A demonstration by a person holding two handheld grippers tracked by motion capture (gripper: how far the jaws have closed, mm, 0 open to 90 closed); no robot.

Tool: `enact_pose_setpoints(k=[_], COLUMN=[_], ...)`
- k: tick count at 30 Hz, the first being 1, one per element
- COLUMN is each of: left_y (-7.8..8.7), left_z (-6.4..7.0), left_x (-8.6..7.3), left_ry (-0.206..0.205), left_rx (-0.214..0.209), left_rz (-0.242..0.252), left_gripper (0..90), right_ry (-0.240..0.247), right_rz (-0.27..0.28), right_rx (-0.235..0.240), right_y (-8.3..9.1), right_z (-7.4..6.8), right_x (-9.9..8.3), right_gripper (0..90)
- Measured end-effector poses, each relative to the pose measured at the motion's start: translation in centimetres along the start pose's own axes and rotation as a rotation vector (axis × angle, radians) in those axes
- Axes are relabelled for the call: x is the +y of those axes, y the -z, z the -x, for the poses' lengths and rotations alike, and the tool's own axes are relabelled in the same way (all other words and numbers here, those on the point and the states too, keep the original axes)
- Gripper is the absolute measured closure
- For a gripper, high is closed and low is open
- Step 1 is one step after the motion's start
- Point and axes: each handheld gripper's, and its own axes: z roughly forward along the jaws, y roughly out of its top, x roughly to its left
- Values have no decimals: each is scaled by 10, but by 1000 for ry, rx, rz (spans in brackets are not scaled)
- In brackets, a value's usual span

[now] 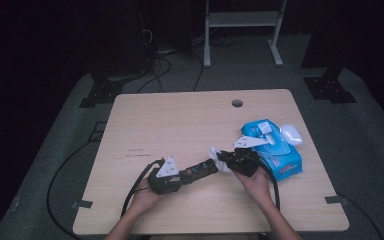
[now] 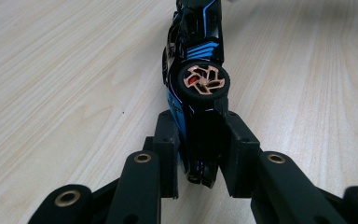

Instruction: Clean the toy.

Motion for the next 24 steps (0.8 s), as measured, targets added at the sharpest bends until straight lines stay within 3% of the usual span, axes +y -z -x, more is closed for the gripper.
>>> enact_pose_setpoints(k=[1,3,6,8,11,16,19,22,24], left_y=[0,-1,-1,-1,-2,-3,-2,-2,-2], left_z=[0,-1,0,0,1,2,2,1,1], left_x=[0,0,1,1,1,1,1,0,0], left_ry=[2,5,-3,-1,8,11,4,-8,-8], left_rx=[-1,-4,-1,1,-1,-7,-5,-5,-7], left_rz=[2,2,-1,-1,5,10,9,5,7], left_gripper=[704,705,705,704,704,704,705,706,706], right_ry=[5,3,83,106,105,110,150,124,66], right_rz=[-1,21,24,16,-23,-17,-29,-28,-20], right_rx=[-17,14,72,113,131,207,169,95,71], right_y=[2,5,-2,-9,-22,-31,-30,-22,-14], right_z=[0,-5,-28,-41,-49,-66,-66,-46,-30], right_x=[0,2,10,12,10,11,13,10,7], right_gripper=[823,824,822,822,822,822,822,823,823])
